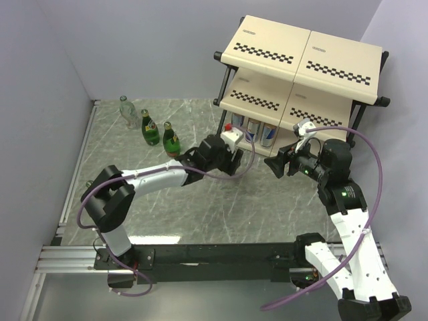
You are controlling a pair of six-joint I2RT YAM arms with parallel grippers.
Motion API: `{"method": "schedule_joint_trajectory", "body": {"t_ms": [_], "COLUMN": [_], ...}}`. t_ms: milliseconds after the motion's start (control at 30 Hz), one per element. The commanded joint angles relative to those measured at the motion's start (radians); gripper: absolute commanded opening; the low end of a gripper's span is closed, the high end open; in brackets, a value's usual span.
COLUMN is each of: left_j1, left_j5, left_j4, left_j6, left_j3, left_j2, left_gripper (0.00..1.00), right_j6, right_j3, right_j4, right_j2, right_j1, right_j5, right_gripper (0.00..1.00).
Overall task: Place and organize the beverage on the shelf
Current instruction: Pick up the drink from the center of the board, then place the drink on the shelf.
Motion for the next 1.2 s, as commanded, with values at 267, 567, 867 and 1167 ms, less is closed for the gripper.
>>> {"method": "schedule_joint_trajectory", "body": {"t_ms": [267,567,867,1167], "left_j1": [0.136,0.202,0.226,0.233], "left_j5": [0.149,0.21,0.216,0.218], "left_j4": [-0.007,-0.139,-0.174,-0.188], "left_j6": [0.041,0.041,0.042,0.032], "left_j3": [0.364,0.676,0.84,0.957], "left_j2": [-0.069,0.067,0.166,0.233], "left_gripper": [0.0,0.0,0.0,0.0], "right_j6": [-0.017,-0.017,-0.017,-0.015], "right_j3": [-0.006,-0.005,-0.001,-0.005], "right_j4": [0.021,0.016,0.007,0.002], "right_j2": [-0.016,-0.015,-0.004,0.007], "right_j1": [-0.008,-0.008,-0.006,-0.008], "right_j5": [0.016,0.008,-0.013,-0.036], "right_gripper": [0.75,0.75,0.75,0.75]}}
